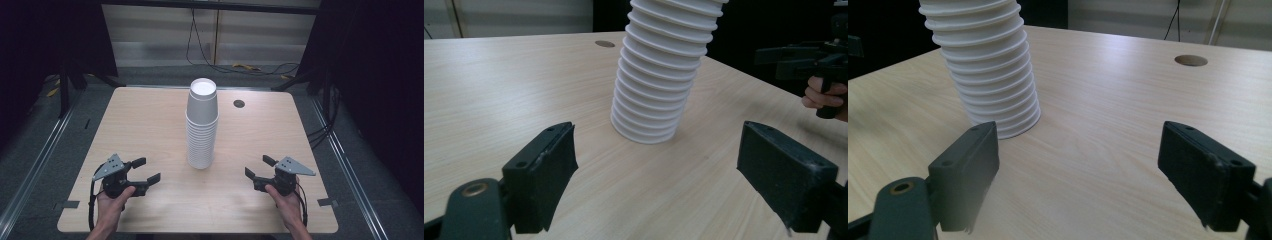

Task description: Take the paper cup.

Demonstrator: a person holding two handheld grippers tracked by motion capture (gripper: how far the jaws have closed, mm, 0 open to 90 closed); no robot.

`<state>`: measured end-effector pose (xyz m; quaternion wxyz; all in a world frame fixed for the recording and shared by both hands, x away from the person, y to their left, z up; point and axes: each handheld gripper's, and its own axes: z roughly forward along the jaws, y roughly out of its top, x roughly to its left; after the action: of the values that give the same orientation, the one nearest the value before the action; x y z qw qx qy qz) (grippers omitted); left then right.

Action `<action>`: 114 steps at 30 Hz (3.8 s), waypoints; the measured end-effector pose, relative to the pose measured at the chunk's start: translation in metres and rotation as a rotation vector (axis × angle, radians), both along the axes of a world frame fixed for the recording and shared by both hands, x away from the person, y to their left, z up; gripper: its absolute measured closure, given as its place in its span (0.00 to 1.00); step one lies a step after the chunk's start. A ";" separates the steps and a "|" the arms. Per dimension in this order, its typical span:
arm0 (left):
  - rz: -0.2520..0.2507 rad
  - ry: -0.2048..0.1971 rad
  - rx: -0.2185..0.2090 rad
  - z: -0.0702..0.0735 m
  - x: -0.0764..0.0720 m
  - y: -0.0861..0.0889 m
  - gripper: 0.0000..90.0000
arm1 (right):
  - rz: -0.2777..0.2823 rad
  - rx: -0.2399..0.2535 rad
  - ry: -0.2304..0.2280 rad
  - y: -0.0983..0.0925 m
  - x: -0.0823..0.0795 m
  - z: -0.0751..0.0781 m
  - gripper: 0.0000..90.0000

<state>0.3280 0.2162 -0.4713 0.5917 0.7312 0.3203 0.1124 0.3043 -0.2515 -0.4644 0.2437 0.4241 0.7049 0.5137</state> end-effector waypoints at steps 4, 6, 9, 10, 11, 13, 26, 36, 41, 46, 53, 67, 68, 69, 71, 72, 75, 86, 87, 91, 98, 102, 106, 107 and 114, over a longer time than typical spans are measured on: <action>-0.022 0.007 0.004 0.000 0.000 -0.006 0.17 | 0.004 0.001 -0.004 0.000 -0.001 0.002 0.16; -0.030 0.004 0.005 0.000 0.000 -0.007 0.18 | 0.009 -0.004 -0.008 0.001 0.000 0.004 0.15; -0.032 -0.001 0.008 0.000 -0.002 -0.006 0.18 | 0.027 -0.006 -0.007 0.005 0.000 0.009 0.15; -0.012 -0.002 0.019 0.000 -0.004 -0.006 0.18 | 0.029 0.000 -0.011 0.007 0.000 0.012 0.15; -0.029 0.000 0.014 0.000 -0.004 -0.006 0.18 | 0.044 0.005 -0.009 0.008 0.001 0.015 0.15; -0.033 -0.005 0.020 0.000 -0.004 -0.005 0.18 | 0.048 -0.009 -0.003 0.011 0.002 0.020 0.15; -0.068 0.014 0.017 -0.003 -0.003 -0.013 0.20 | 0.156 0.021 0.007 0.030 0.012 0.041 0.16; -0.055 0.026 0.018 -0.004 -0.003 -0.009 0.22 | 0.193 0.008 -0.003 0.034 0.024 0.066 0.18; -0.056 0.026 0.017 -0.004 -0.004 -0.008 0.22 | 0.206 0.045 -0.007 0.029 0.030 0.079 0.19; -0.054 0.030 0.018 -0.004 -0.003 -0.009 0.22 | 0.224 0.042 -0.006 0.032 0.034 0.088 0.16; -0.065 0.026 0.021 -0.004 -0.003 -0.010 0.22 | 0.276 0.041 -0.006 0.043 0.042 0.103 0.15; -0.081 0.027 0.028 -0.004 -0.004 -0.011 0.22 | 0.344 0.015 0.000 0.063 0.063 0.130 0.17; -0.080 0.032 0.025 -0.004 -0.005 -0.011 0.22 | 0.357 0.015 -0.005 0.066 0.065 0.135 0.17; -0.076 0.033 0.027 -0.004 -0.004 -0.011 0.22 | 0.357 0.015 -0.005 0.066 0.065 0.135 0.17; -0.074 0.033 0.028 -0.004 -0.004 -0.011 0.22 | 0.365 0.013 -0.018 0.068 0.067 0.141 0.17; -0.074 0.033 0.028 -0.004 -0.004 -0.011 0.22 | 0.368 0.006 -0.023 0.070 0.068 0.143 0.17; -0.077 0.032 0.026 -0.004 -0.004 -0.011 0.22 | 0.389 -0.001 -0.023 0.075 0.073 0.151 0.17; -0.085 0.036 0.028 -0.005 -0.003 -0.011 0.22 | 0.454 -0.031 0.012 0.092 0.093 0.179 0.16; -0.085 0.035 0.028 -0.005 -0.003 -0.011 0.22 | 0.459 -0.040 0.017 0.095 0.096 0.181 0.16; -0.087 0.041 0.023 -0.005 -0.004 -0.010 0.22 | 0.472 -0.059 0.024 0.104 0.103 0.193 0.16; -0.086 0.040 0.026 -0.005 -0.003 -0.010 0.22 | 0.479 -0.102 0.035 0.117 0.114 0.202 0.16; -0.083 0.042 0.027 -0.005 -0.003 -0.011 0.22 | 0.484 -0.119 0.056 0.124 0.121 0.202 0.15; -0.091 0.037 0.024 -0.005 -0.003 -0.010 0.22 | 0.487 -0.137 0.075 0.128 0.126 0.200 0.15; -0.095 0.035 0.018 -0.005 -0.003 -0.010 0.22 | 0.491 -0.140 0.080 0.129 0.128 0.200 0.15; -0.099 0.023 0.005 -0.004 -0.003 -0.008 0.21 | 0.499 -0.154 0.106 0.134 0.134 0.197 0.15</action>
<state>0.3251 0.2080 -0.4757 0.5909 0.7489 0.2904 0.0753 0.4386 -0.1179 -0.2677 0.1037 0.2437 0.8365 0.4798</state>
